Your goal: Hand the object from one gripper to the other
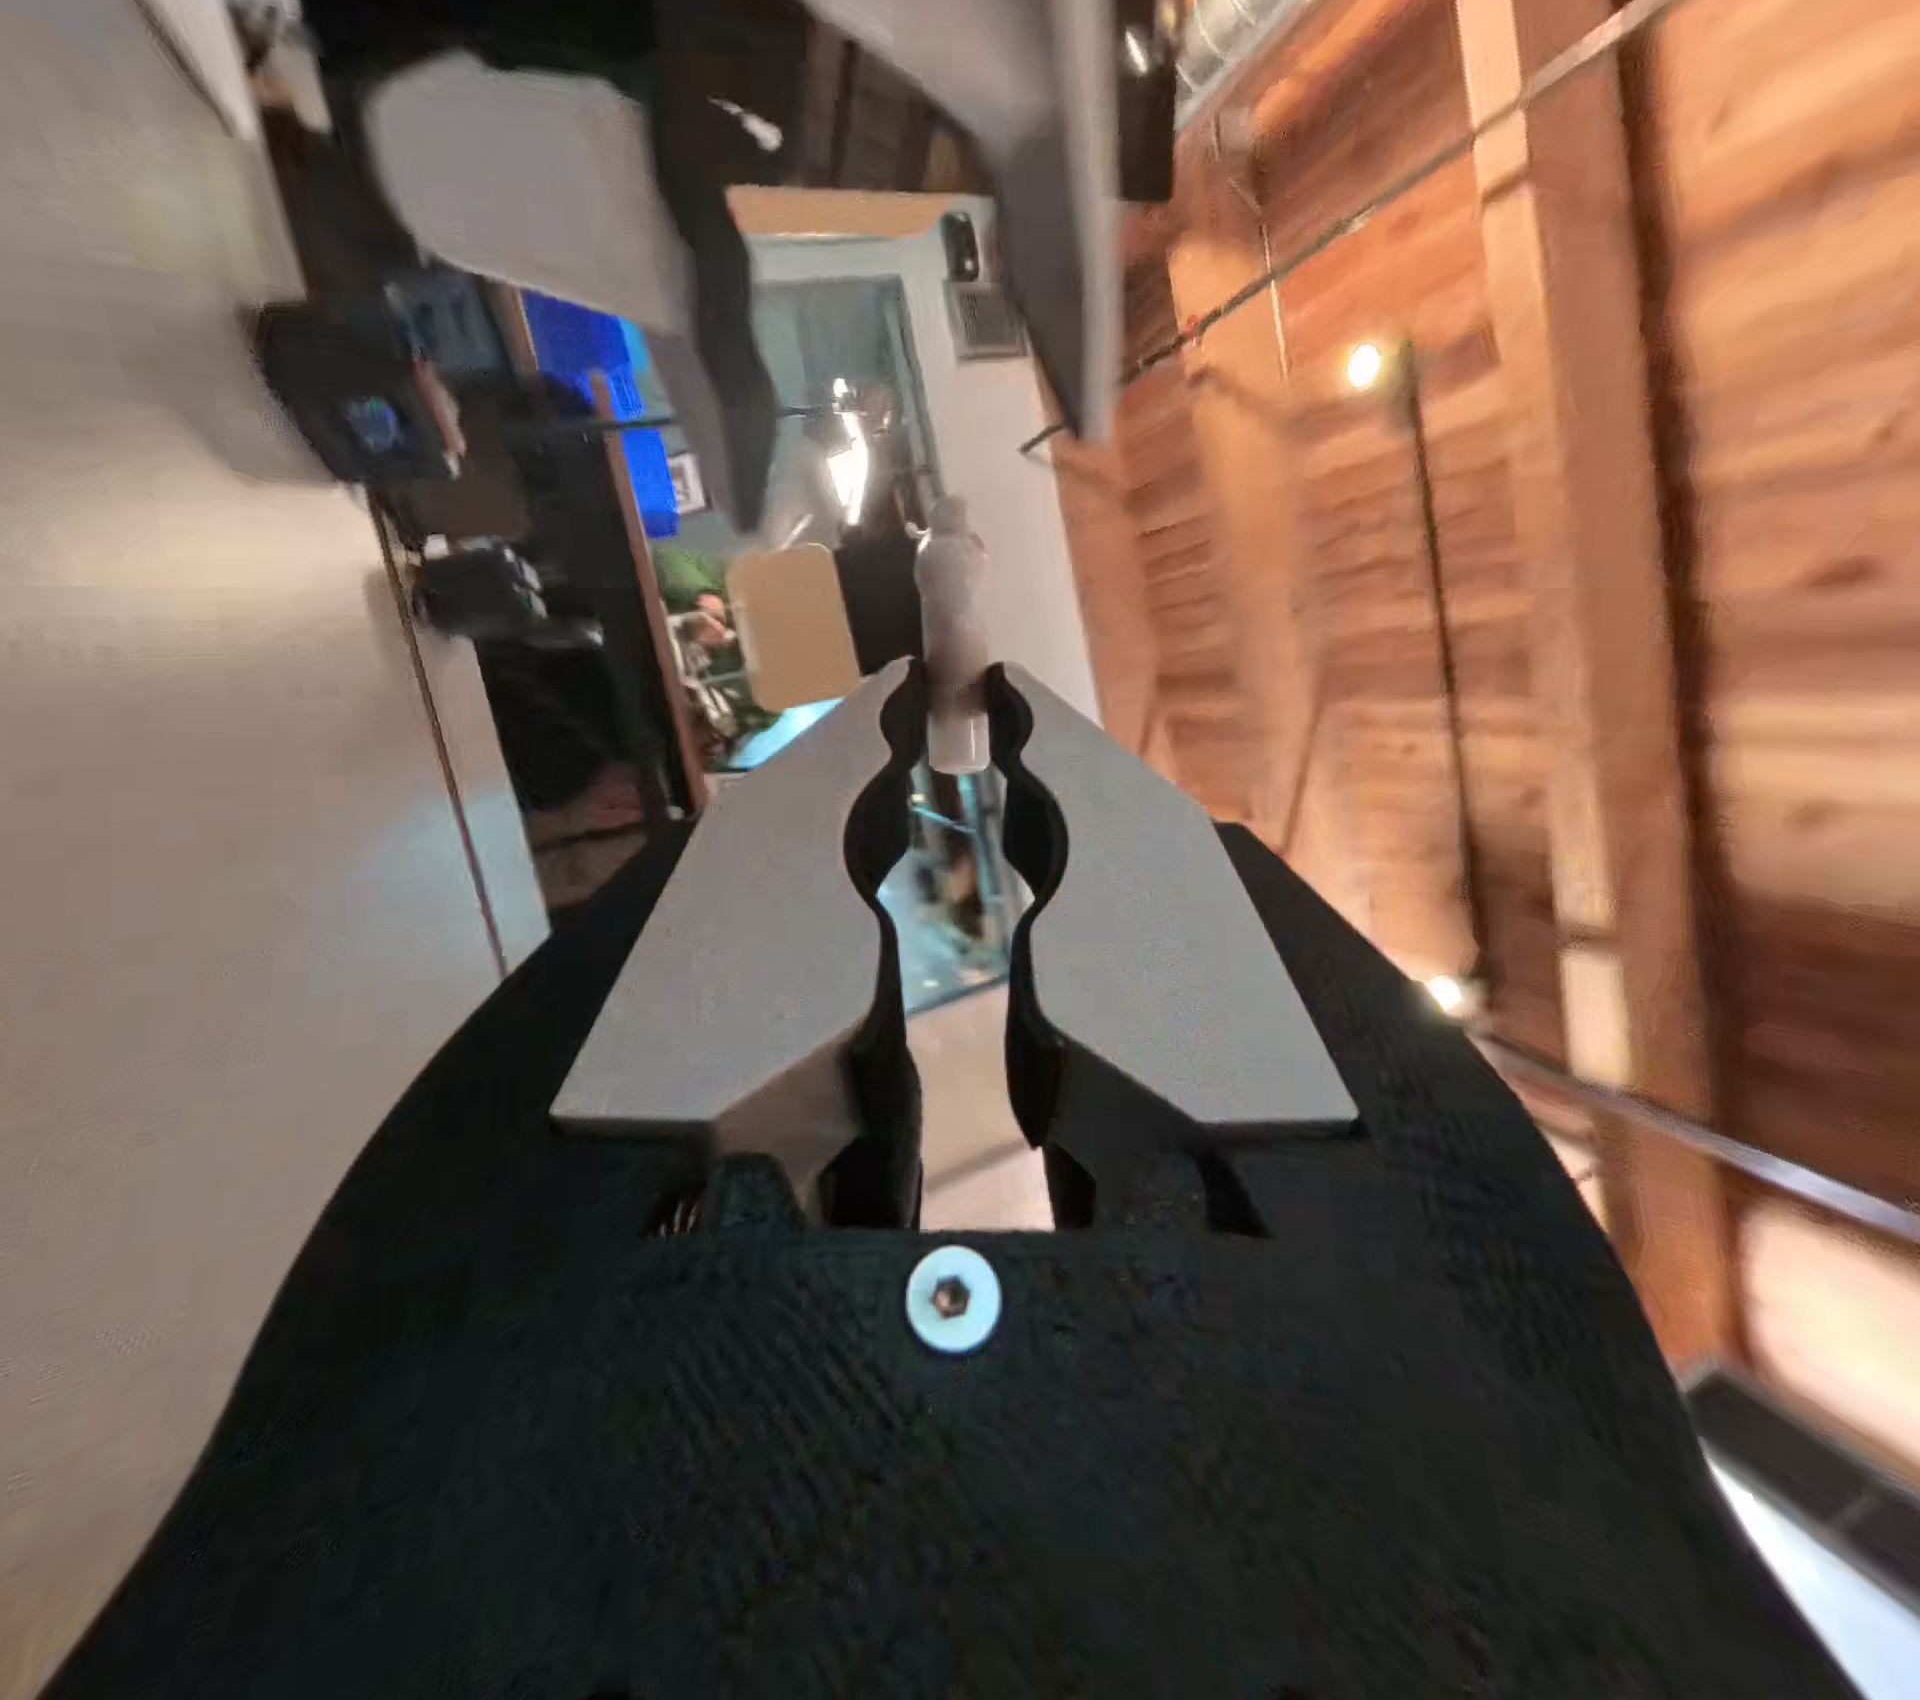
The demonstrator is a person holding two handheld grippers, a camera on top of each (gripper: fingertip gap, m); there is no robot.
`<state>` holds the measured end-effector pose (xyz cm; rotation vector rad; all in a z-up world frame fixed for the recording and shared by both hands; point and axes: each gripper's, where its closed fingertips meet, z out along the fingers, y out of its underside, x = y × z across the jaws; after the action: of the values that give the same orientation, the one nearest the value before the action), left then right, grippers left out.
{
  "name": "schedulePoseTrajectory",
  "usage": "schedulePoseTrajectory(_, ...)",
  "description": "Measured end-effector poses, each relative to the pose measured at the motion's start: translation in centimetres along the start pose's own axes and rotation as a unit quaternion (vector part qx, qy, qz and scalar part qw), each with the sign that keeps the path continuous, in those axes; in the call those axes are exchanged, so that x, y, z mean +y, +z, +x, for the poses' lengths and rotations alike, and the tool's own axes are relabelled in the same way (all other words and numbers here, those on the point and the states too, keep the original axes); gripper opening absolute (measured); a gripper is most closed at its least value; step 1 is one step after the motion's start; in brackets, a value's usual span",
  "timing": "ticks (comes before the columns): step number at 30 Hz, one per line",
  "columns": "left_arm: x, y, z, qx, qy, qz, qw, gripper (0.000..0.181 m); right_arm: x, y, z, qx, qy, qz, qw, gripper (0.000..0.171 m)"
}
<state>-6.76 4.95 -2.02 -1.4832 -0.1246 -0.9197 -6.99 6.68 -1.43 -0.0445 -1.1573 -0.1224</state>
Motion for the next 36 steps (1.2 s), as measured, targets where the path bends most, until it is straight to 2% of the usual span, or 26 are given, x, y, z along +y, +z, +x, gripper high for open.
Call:
schedulePoseTrajectory(3, 1.5, 0.2, -1.4, 0.027, -0.039, -0.006, 0.999, 0.038, -0.6, 0.0, -1.1, 0.009, -0.056, 0.0, 0.998, 0.01)
schedulePoseTrajectory(5, 1.6, 0.1, -1.0, 0.062, -0.063, 0.006, 0.996, 0.032, -0.8, 0.0, -1.1, 0.012, -0.066, 0.002, 0.998, 0.01)
schedulePoseTrajectory(8, 1.3, -0.1, -0.8, 0.085, -0.073, 0.004, 0.994, 0.035, -1.1, -0.2, -1.5, 0.017, -0.098, 0.008, 0.995, 0.01)
schedulePoseTrajectory(9, 1.4, -0.1, -0.7, 0.09, -0.074, -0.002, 0.993, 0.032, -1.2, -0.2, -1.6, 0.019, -0.105, 0.009, 0.994, 0.01)
schedulePoseTrajectory(11, 1.9, 0.0, -0.3, 0.106, -0.073, -0.017, 0.992, 0.012, -1.4, -0.2, -1.6, 0.022, -0.116, 0.01, 0.993, 0.01)
schedulePoseTrajectory(13, 2.2, 0.0, -0.7, 0.086, -0.049, -0.024, 0.995, 0.012, -1.4, -0.2, -1.9, 0.018, -0.118, 0.01, 0.993, 0.01)
schedulePoseTrajectory(16, 1.9, -0.4, -1.4, 0.053, 0.032, -0.022, 0.998, 0.01, -1.5, -0.2, -2.9, -0.04, -0.03, 0.031, 0.998, 0.017)
schedulePoseTrajectory(18, 1.3, -0.8, -1.8, 0.024, 0.097, -0.006, 0.995, 0.01, -1.3, -0.5, -4.2, -0.12, 0.078, 0.044, 0.989, 0.052)
schedulePoseTrajectory(19, 1.1, -1.0, -1.8, 0.009, 0.148, -0.005, 0.989, 0.009, -1.2, -0.7, -4.5, -0.158, 0.151, 0.049, 0.975, 0.058)
schedulePoseTrajectory(21, 1.1, -1.4, -1.8, -0.025, 0.277, -0.014, 0.96, 0.01, -1.4, -0.8, -4.7, -0.228, 0.324, 0.052, 0.917, 0.058)
schedulePoseTrajectory(22, 1.1, -1.7, -1.8, -0.047, 0.337, -0.02, 0.94, 0.01, -1.3, -0.7, -4.3, -0.247, 0.422, 0.051, 0.871, 0.058)
schedulePoseTrajectory(23, 1.0, -1.9, -1.9, -0.071, 0.389, -0.021, 0.918, 0.01, -1.3, -0.5, -3.8, -0.267, 0.518, 0.051, 0.811, 0.056)
schedulePoseTrajectory(24, 0.9, -2.1, -2.1, -0.102, 0.454, -0.026, 0.885, 0.01, -1.3, -0.4, -3.4, -0.288, 0.609, 0.048, 0.737, 0.051)
schedulePoseTrajectory(27, 0.8, -2.6, -2.3, -0.183, 0.635, -0.048, 0.749, 0.01, -0.9, 0.0, -2.5, -0.343, 0.803, 0.032, 0.486, 0.049)
schedulePoseTrajectory(28, 0.8, -2.6, -2.0, -0.202, 0.68, -0.048, 0.703, 0.01, -0.9, 0.0, -2.6, -0.356, 0.837, 0.02, 0.416, 0.048)
schedulePoseTrajectory(29, 1.0, -2.4, -1.8, -0.213, 0.712, -0.052, 0.667, 0.01, -1.3, -0.3, -2.5, -0.377, 0.853, 0.019, 0.361, 0.047)
schedulePoseTrajectory(30, 1.1, -2.3, -1.6, -0.225, 0.736, -0.054, 0.636, 0.01, -1.8, -0.5, -2.4, -0.394, 0.86, 0.021, 0.324, 0.048)
schedulePoseTrajectory(31, 1.2, -2.1, -1.4, -0.227, 0.753, -0.055, 0.615, 0.009, -2.2, -0.7, -2.5, -0.404, 0.863, 0.018, 0.302, 0.046)
schedulePoseTrajectory(33, 2.0, -1.8, -1.3, -0.218, 0.78, -0.07, 0.582, 0.01, -2.7, -0.9, -2.4, -0.417, 0.865, 0.021, 0.278, 0.039)
schedulePoseTrajectory(34, 2.3, -1.7, -1.3, -0.213, 0.787, -0.074, 0.574, 0.01, -2.8, -1.0, -2.4, -0.419, 0.865, 0.024, 0.274, 0.037)
schedulePoseTrajectory(36, 2.9, -1.4, -0.9, -0.19, 0.785, -0.072, 0.585, 0.01, -2.9, -1.2, -2.5, -0.427, 0.863, 0.028, 0.27, 0.032)
